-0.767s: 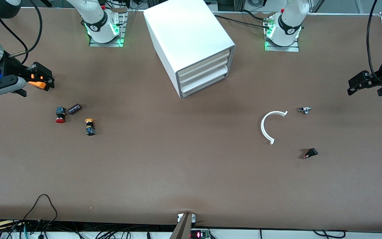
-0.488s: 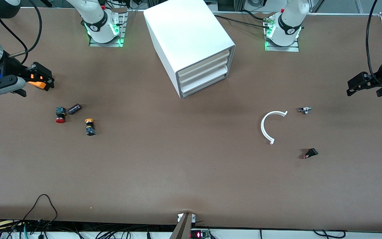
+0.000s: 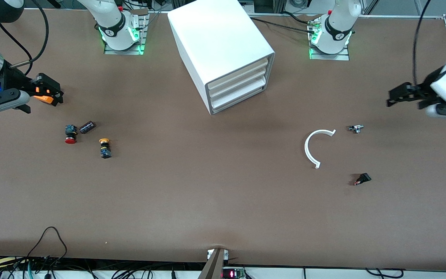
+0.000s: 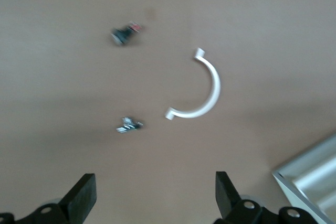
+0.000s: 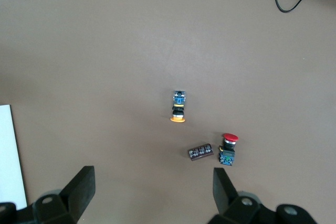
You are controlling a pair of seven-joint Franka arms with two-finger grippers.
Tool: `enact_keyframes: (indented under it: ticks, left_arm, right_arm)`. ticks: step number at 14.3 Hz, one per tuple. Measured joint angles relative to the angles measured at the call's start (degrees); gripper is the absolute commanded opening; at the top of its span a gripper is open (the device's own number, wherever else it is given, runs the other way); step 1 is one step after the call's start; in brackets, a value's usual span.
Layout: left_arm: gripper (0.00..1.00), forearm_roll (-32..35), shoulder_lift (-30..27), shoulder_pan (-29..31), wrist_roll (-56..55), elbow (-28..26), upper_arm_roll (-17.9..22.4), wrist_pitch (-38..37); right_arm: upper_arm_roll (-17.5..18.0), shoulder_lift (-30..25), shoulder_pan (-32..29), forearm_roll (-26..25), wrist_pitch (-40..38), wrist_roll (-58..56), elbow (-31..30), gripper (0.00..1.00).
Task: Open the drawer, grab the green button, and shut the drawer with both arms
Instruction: 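Reach the left gripper toward the handle of the white cabinet drawer, then grasp the lowest drawer's handle with the left gripper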
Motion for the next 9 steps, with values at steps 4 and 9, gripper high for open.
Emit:
enact_keyframes:
  ticks: [4, 9]
  left_arm:
    - [1.00, -8.42, 5.32, -0.66, 5.38, -0.39, -2.35, -4.77]
    - [1.00, -22.49, 14.27, -0.71, 11.97, -2.10, -3.06, -6.02]
  right_arm:
    - [0.00, 0.21, -0.05, 0.00, -0.06, -0.70, 0.00, 0.99]
    - [-0.01, 1.35, -0.14, 0.00, -0.13, -1.47, 0.00, 0.99]
